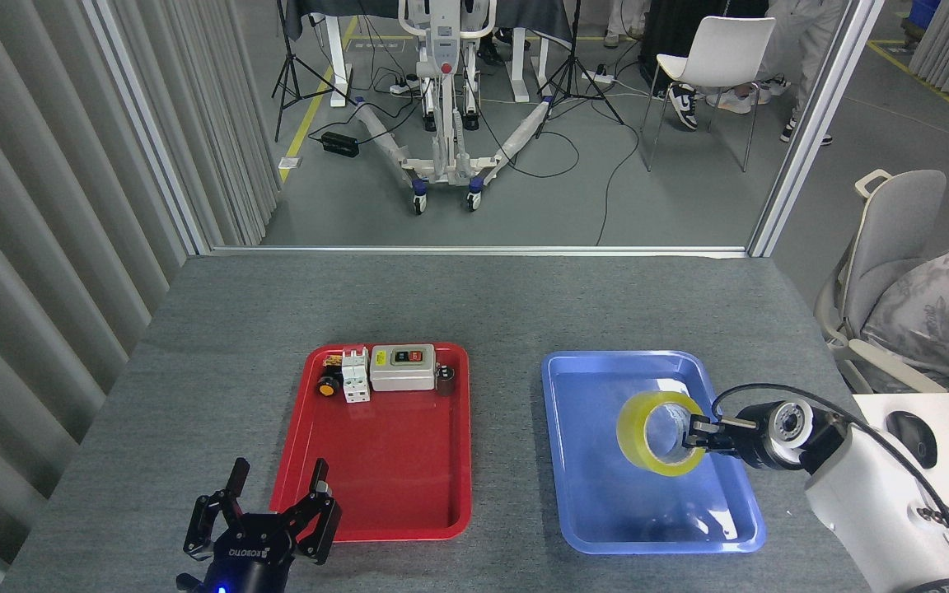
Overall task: Place and move tape with both arms
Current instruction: 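Lower the tape roll flat into the blue tray and open the right gripper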
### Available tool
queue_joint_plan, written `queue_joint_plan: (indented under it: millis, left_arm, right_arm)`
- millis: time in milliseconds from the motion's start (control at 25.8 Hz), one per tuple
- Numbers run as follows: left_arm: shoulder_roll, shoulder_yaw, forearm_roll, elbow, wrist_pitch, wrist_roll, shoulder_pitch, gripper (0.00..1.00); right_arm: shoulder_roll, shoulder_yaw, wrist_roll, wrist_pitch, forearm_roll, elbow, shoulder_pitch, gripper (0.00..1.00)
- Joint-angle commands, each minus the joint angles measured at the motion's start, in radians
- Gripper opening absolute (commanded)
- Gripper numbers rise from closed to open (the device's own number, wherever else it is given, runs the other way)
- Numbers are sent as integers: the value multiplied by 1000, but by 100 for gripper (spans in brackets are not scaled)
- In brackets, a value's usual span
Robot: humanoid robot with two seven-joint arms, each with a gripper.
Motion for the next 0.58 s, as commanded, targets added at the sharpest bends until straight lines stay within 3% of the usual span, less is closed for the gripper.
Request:
queue_joint_plan:
  millis: [0,271,542]
  left_arm:
    - [1,0,-1,4,1,0,-2,99]
    - [1,0,-1,1,1,0,-6,99]
    - [1,-2,-1,-2,0,-2,-14,99]
  right_arm:
    - [16,51,18,51,-3,60,-52,6]
    - [25,88,12,76,-3,93,-70,6]
    - [73,99,6,74,-2,143,-71,8]
